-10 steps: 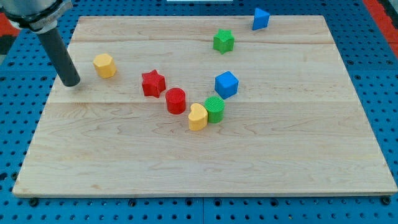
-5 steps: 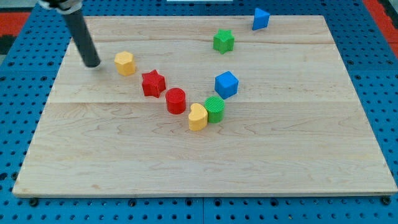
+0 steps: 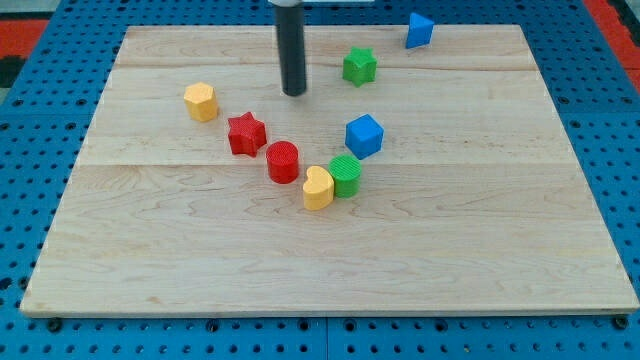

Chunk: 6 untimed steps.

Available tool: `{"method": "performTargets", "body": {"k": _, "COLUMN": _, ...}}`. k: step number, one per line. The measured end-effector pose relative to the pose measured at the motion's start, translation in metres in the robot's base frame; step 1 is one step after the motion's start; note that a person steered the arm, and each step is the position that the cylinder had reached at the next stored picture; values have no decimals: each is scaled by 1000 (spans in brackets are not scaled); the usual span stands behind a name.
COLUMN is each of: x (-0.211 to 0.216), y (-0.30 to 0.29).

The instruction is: Move the triangle diagonally to the top right of the green circle

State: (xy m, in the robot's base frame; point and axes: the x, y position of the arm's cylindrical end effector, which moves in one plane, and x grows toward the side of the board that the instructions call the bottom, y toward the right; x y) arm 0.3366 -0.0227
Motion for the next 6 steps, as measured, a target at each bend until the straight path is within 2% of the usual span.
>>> {"method": "performTargets", "body": {"k": 3, "x": 66, "y": 6}}
{"method": "performTargets", "body": {"k": 6, "x": 74, "y": 46}}
